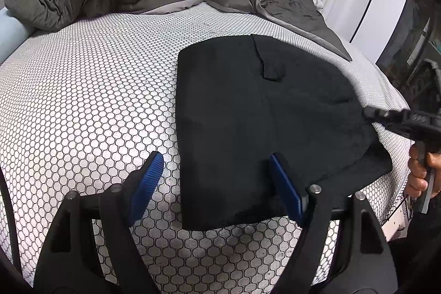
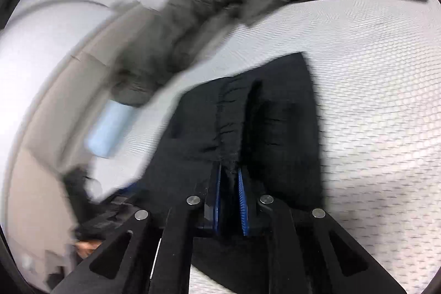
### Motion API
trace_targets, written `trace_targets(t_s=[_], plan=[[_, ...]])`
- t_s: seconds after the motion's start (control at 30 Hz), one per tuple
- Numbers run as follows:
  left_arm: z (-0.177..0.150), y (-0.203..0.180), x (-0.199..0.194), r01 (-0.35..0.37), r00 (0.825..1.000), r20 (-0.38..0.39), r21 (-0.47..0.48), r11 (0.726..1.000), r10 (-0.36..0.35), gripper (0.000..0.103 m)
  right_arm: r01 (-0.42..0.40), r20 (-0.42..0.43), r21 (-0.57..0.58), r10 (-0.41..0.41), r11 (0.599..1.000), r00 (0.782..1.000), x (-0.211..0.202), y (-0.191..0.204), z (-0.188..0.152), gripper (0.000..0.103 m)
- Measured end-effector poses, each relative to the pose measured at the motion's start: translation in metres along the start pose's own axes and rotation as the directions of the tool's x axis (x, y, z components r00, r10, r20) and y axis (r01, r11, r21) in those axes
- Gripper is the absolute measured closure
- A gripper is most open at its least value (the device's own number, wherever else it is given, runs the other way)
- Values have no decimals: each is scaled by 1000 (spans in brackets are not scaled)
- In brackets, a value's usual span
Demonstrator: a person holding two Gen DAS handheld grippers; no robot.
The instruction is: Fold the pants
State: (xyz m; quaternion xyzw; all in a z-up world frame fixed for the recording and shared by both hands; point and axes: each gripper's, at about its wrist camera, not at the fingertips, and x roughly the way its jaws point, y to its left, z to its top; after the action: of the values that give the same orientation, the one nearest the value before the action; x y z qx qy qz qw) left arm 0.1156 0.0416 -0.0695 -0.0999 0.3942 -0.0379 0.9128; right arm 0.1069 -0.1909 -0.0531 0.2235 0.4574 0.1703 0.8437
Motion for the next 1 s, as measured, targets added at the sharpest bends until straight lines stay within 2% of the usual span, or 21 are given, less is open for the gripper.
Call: trace_targets(t_s=[0.07,0.1,0.13,0.2,0.23,0.3,0.4,0.57,0.67,0.7,0.73,0.8,0.93,1.0], plan=[[1,0,1,0,1000,0,-1,1000,0,27,48,-52,59,-45,997,998,6,-14,-2,83],[1,0,0,0,1000,1,-1,1000,0,27,27,-80,117,-17,993,997,8,-25,-3,78],[2,-1,1,0,1000,1,0,1000,0,27,5,-91,150,9,989,996,9,-32,-4,76],[1,-2,1,-1,1000,1,2,1000,1,27,-33,-95,166,49,986,994,8,-38,-4,72],[1,-3,1,-1,1000,2,3,1000,1,27,-57,-99,177,75,983,992,9,-39,-4,63],[1,-4,1,2,1000,3,7,1000,-2,27,-118,-105,212,143,970,984,13,-44,-3,55],[1,-3,1,4,1000,2,8,1000,-4,27,-145,-111,236,175,961,978,21,-49,1,53],[0,-5,0,3,1000,4,6,1000,-3,27,-140,-125,212,169,967,978,55,-38,12,53],[0,-3,1,1,1000,2,1,1000,-1,27,-87,-114,137,103,987,988,55,-23,15,59],[0,-3,1,1,1000,1,-3,1000,-1,27,-76,-93,100,86,992,992,50,-17,14,65],[1,-3,1,0,1000,2,-4,1000,0,27,-83,-80,85,90,993,993,47,-12,13,75],[2,-4,1,-1,1000,5,-1,1000,1,27,-107,-52,55,109,993,993,36,-1,12,86],[4,-6,1,2,1000,9,7,1000,-2,27,-107,32,-18,108,994,994,8,33,13,90],[4,-6,0,3,1000,13,6,1000,-3,27,-134,76,-40,137,990,988,-9,51,13,90]])
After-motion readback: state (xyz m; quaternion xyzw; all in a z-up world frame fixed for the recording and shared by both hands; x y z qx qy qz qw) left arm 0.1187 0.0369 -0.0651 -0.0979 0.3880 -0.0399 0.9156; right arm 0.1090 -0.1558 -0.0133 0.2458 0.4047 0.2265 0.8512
